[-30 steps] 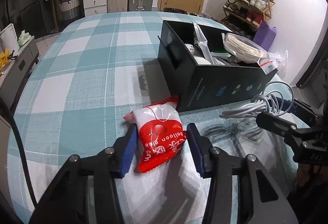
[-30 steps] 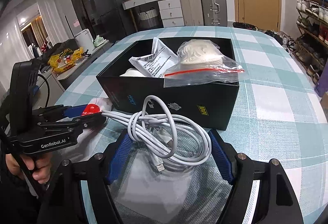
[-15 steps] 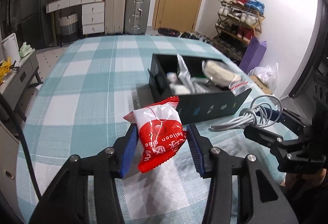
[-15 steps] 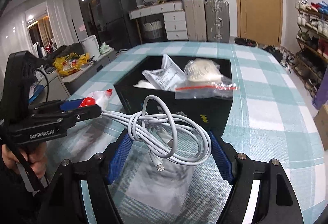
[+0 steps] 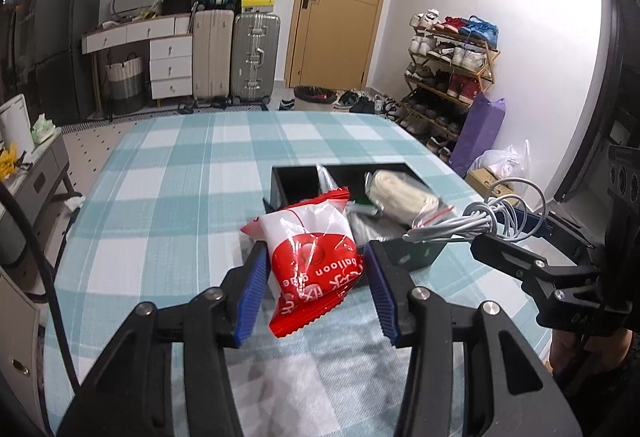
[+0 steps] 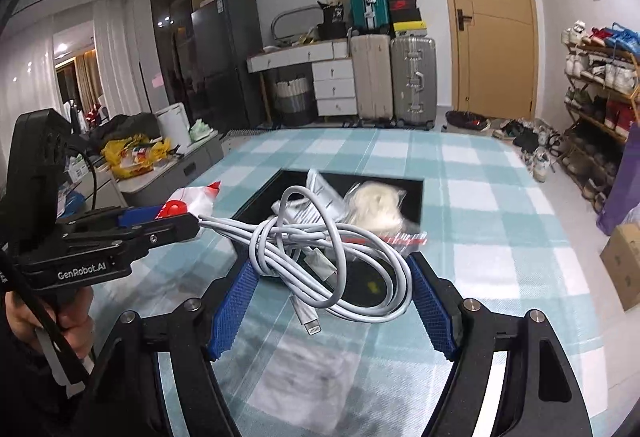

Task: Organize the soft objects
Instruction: 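Lower the red packet and white cable into the black box and open both tools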

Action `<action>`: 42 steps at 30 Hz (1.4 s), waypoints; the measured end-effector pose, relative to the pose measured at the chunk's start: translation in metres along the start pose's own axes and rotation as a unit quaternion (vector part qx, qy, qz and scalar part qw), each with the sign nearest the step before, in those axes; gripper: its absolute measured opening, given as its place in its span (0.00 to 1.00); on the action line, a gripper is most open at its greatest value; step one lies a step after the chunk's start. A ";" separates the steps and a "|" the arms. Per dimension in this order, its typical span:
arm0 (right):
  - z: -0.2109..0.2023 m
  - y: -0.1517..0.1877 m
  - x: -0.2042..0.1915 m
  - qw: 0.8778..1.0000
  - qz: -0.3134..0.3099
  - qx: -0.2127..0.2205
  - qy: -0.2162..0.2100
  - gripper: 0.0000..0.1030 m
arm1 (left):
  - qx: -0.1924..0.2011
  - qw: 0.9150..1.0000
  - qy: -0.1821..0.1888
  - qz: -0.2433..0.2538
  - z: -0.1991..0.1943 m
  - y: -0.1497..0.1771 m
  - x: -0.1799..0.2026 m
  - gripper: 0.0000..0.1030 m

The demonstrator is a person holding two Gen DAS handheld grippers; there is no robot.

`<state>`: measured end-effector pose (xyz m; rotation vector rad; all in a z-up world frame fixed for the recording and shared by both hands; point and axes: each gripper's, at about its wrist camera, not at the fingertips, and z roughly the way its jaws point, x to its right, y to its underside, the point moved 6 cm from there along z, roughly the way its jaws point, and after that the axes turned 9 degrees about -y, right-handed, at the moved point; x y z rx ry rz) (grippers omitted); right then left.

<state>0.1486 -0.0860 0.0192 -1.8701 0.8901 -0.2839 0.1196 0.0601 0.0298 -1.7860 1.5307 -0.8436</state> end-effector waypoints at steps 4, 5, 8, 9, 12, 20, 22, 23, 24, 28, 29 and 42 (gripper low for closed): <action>-0.005 -0.015 0.004 1.000 -0.011 0.009 0.016 0.74 | 0.007 1.000 0.001 0.006 0.001 -0.010 0.004 0.46; -0.005 -0.018 0.005 1.000 -0.013 0.010 0.017 0.74 | 0.008 1.000 0.002 0.007 0.002 -0.012 0.005 0.46; -0.003 -0.026 0.010 0.999 -0.019 0.007 0.028 0.74 | 0.009 1.000 0.002 0.009 0.005 -0.018 0.006 0.46; -0.002 -0.027 0.011 0.999 -0.021 0.007 0.031 0.74 | 0.008 1.000 0.002 0.010 0.007 -0.019 0.006 0.46; 0.003 -0.030 0.014 0.999 -0.025 0.002 0.035 0.74 | 0.005 1.000 0.001 0.012 0.013 -0.025 0.006 0.46; 0.021 -0.031 0.021 0.999 -0.029 -0.016 0.040 0.74 | 0.005 1.000 0.002 0.016 0.024 -0.036 0.008 0.46; 0.025 -0.032 0.023 0.998 -0.033 -0.021 0.042 0.74 | 0.005 1.000 0.004 0.016 0.025 -0.037 0.009 0.46; 0.027 -0.032 0.024 0.998 -0.035 -0.022 0.044 0.74 | 0.005 1.000 0.005 0.017 0.027 -0.038 0.009 0.46; 0.029 -0.033 0.024 0.998 -0.037 -0.024 0.044 0.74 | 0.004 1.000 0.005 0.017 0.028 -0.039 0.009 0.46; 0.037 -0.033 0.027 0.997 -0.044 -0.033 0.047 0.74 | 0.000 1.000 0.007 0.018 0.034 -0.041 0.010 0.46; 0.040 -0.033 0.026 0.997 -0.045 -0.035 0.048 0.74 | -0.002 1.000 0.007 0.019 0.036 -0.042 0.011 0.46; 0.067 -0.033 0.034 0.993 -0.073 -0.065 0.069 0.74 | -0.017 1.000 0.013 0.023 0.061 -0.047 0.015 0.46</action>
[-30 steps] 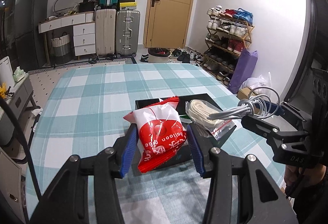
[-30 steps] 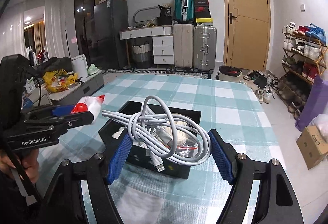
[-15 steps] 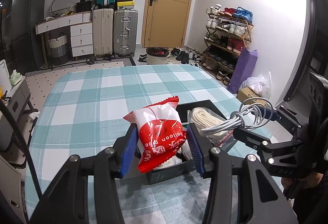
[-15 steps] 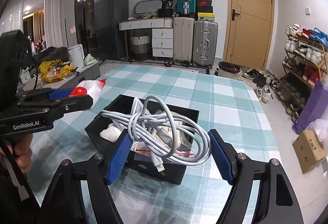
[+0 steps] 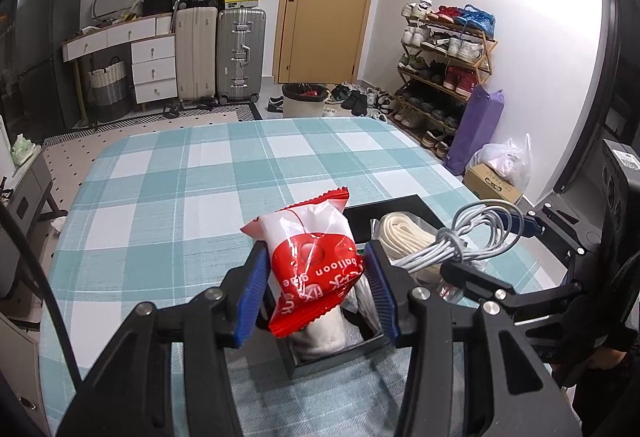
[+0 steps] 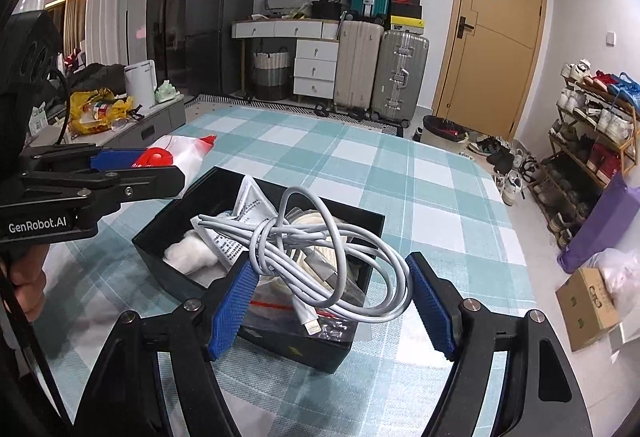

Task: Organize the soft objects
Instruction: 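Lower the red packet and white cable into the black box and open both tools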

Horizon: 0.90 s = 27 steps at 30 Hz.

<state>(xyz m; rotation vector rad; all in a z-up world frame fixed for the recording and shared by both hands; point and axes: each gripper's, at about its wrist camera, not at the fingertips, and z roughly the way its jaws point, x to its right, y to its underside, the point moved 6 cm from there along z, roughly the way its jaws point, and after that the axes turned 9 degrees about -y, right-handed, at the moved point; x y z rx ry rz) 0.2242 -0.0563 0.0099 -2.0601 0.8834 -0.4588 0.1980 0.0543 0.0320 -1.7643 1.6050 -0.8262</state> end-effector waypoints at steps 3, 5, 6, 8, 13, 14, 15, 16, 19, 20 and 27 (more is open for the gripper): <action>0.007 0.000 0.001 1.000 0.000 -0.005 -0.004 0.74 | -0.004 1.000 0.002 0.002 0.006 0.001 0.002 0.46; 0.011 -0.001 0.001 1.000 -0.003 -0.008 -0.007 0.74 | -0.006 1.000 0.003 0.004 0.009 0.002 0.003 0.46; 0.013 -0.001 0.001 1.000 -0.004 -0.010 -0.008 0.74 | -0.007 1.000 0.003 0.005 0.010 0.002 0.003 0.46; 0.019 -0.002 0.002 1.000 -0.004 -0.013 -0.012 0.74 | -0.009 1.000 0.004 0.005 0.014 0.002 0.004 0.46; 0.030 0.001 0.003 0.999 -0.001 -0.023 -0.023 0.74 | -0.011 1.000 0.007 0.010 0.019 0.002 0.008 0.46; 0.034 0.002 0.002 0.999 0.000 -0.027 -0.026 0.74 | -0.011 1.000 0.008 0.011 0.020 0.002 0.008 0.46; 0.037 0.003 0.002 0.999 0.000 -0.031 -0.029 0.74 | -0.012 1.000 0.009 0.013 0.021 0.002 0.009 0.46; 0.039 0.003 0.003 0.999 0.001 -0.035 -0.030 0.74 | -0.014 1.000 0.010 0.014 0.022 0.002 0.010 0.46; 0.042 0.003 0.004 0.999 -0.002 -0.034 -0.029 0.74 | -0.015 1.000 0.011 0.019 0.026 0.002 0.013 0.46; 0.042 0.003 0.004 0.999 -0.003 -0.035 -0.030 0.74 | -0.015 1.000 0.011 0.020 0.027 0.002 0.013 0.46; 0.042 0.002 -0.002 0.998 -0.022 -0.040 -0.035 0.74 | -0.020 0.999 0.016 0.024 0.032 0.002 0.018 0.46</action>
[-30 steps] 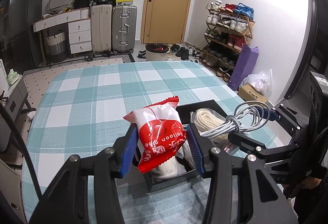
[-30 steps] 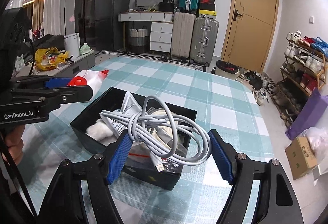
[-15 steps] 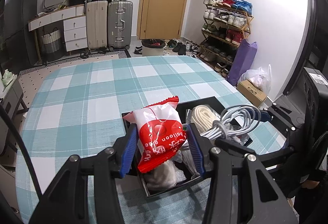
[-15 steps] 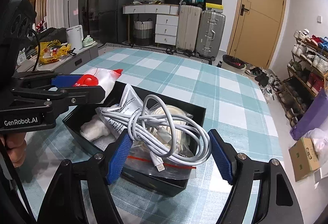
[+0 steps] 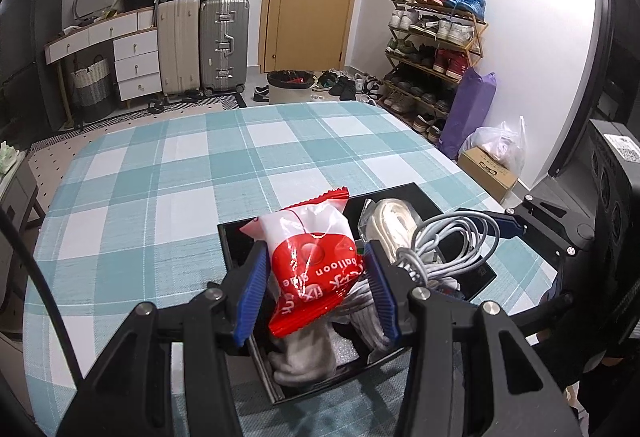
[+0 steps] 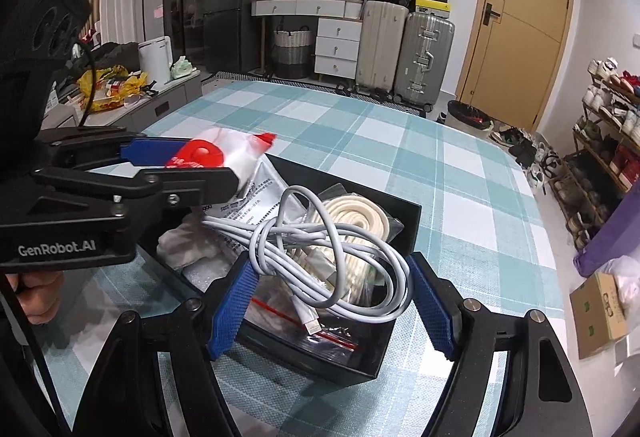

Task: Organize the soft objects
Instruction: 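Lower the red packet and white cable into the black box and open both tools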

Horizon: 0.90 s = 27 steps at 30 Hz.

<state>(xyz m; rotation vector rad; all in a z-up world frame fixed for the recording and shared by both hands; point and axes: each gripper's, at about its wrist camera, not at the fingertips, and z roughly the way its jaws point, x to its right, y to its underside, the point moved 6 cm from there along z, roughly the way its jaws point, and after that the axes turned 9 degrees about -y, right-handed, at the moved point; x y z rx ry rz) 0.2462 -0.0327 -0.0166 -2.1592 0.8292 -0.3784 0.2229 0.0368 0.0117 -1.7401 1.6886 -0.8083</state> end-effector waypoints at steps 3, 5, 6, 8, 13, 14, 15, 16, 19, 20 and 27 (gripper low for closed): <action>0.002 -0.001 -0.003 1.000 -0.010 -0.005 -0.006 0.74 | -0.001 1.000 0.004 0.005 0.002 -0.001 0.003 0.46; 0.003 -0.001 -0.004 1.000 -0.015 -0.007 -0.008 0.74 | -0.003 1.000 0.004 0.005 0.004 -0.001 0.005 0.46; 0.004 -0.002 -0.004 1.000 -0.016 -0.008 -0.009 0.74 | -0.005 1.000 0.006 0.006 0.005 -0.001 0.006 0.46; 0.005 -0.002 -0.004 1.000 -0.019 -0.010 -0.011 0.74 | -0.007 1.000 0.007 0.008 0.007 -0.001 0.007 0.46; 0.007 -0.004 -0.005 0.999 -0.026 -0.013 -0.014 0.75 | -0.013 1.000 0.011 0.007 0.012 0.001 0.008 0.46; 0.007 -0.004 -0.005 0.999 -0.028 -0.013 -0.013 0.77 | -0.017 1.000 0.011 0.007 0.015 0.002 0.008 0.46; 0.007 -0.004 -0.005 0.999 -0.030 -0.012 -0.010 0.78 | -0.018 1.000 0.011 0.007 0.016 0.002 0.007 0.46; 0.006 -0.004 -0.005 0.999 -0.031 -0.011 -0.006 0.81 | -0.021 1.000 0.011 0.007 0.017 0.002 0.008 0.46; 0.002 -0.004 -0.001 0.999 -0.035 -0.002 0.011 0.94 | -0.025 1.000 0.011 0.006 0.020 0.004 0.008 0.48; 0.001 -0.004 0.000 0.999 -0.034 0.000 0.015 0.96 | -0.025 1.000 0.011 0.006 0.020 0.004 0.008 0.48; -0.011 0.003 0.007 1.000 -0.019 0.005 0.018 0.98 | -0.035 0.999 0.006 0.025 0.023 0.011 0.014 0.57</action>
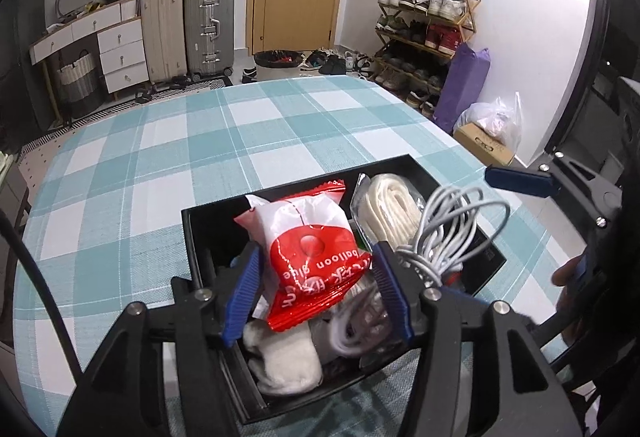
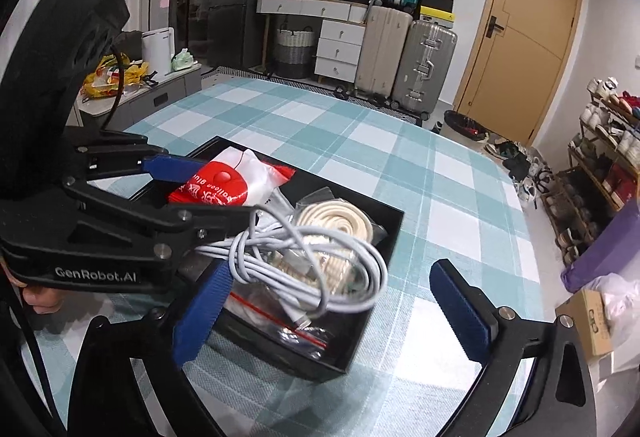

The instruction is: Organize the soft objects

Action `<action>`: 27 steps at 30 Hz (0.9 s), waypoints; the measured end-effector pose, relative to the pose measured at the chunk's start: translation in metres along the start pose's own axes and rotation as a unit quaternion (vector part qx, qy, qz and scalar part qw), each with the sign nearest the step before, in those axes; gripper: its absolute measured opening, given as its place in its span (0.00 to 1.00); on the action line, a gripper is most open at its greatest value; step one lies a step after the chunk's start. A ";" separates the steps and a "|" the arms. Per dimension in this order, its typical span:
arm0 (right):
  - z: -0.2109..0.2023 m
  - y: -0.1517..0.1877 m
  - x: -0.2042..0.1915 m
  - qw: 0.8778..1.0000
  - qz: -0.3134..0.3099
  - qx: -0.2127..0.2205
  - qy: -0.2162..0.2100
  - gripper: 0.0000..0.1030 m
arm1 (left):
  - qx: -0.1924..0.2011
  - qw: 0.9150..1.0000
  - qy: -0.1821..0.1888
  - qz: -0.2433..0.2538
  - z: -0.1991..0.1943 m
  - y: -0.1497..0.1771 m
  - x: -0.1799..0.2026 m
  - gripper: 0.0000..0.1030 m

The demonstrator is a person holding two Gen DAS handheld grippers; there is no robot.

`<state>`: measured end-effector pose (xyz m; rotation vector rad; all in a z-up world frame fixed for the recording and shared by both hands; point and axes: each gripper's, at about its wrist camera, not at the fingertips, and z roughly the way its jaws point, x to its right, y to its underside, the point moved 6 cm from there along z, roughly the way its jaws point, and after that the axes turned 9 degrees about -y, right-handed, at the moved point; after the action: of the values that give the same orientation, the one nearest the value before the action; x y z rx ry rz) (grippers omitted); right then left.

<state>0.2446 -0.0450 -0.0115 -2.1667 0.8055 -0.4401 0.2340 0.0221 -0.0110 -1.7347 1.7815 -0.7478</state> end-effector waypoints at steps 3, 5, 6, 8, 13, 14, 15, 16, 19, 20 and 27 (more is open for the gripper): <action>-0.005 0.003 0.002 1.000 0.006 0.003 -0.001 0.98 | 0.004 1.000 -0.007 0.000 -0.004 0.001 -0.001 0.71; -0.009 0.005 0.003 1.000 0.010 0.005 0.000 0.98 | 0.012 1.000 -0.013 -0.004 -0.008 0.001 -0.003 0.86; -0.011 0.005 0.004 1.000 0.012 0.008 -0.001 0.98 | 0.018 1.000 -0.007 -0.008 -0.013 0.001 -0.004 0.87; -0.016 0.007 0.005 1.000 0.017 0.014 -0.004 0.99 | 0.023 1.000 -0.002 -0.014 -0.019 0.002 -0.007 0.90; -0.030 0.012 0.006 0.998 0.041 0.039 -0.017 0.99 | 0.052 0.998 -0.015 -0.030 -0.039 0.006 -0.018 0.98; -0.032 0.013 0.005 0.998 0.046 0.043 -0.019 0.99 | 0.055 0.998 -0.019 -0.032 -0.041 0.006 -0.019 1.00; -0.035 0.014 0.005 0.997 0.052 0.049 -0.022 0.99 | 0.062 0.997 -0.026 -0.036 -0.046 0.009 -0.022 1.00; -0.037 0.015 0.005 0.997 0.056 0.055 -0.024 0.99 | 0.066 0.997 -0.029 -0.038 -0.048 0.010 -0.024 1.00; -0.044 0.019 0.002 0.994 0.069 0.076 -0.031 0.99 | 0.079 0.995 -0.043 -0.048 -0.057 0.016 -0.030 1.00; -0.046 0.019 0.001 0.994 0.071 0.081 -0.032 0.99 | 0.080 0.994 -0.047 -0.051 -0.059 0.019 -0.032 1.00; -0.057 0.022 -0.005 0.989 0.082 0.113 -0.039 0.99 | 0.097 0.991 -0.072 -0.058 -0.066 0.034 -0.034 1.00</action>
<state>0.2009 -0.0839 0.0081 -1.8813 0.8394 -0.3428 0.1639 0.0576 0.0106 -1.7268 1.4722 -0.7929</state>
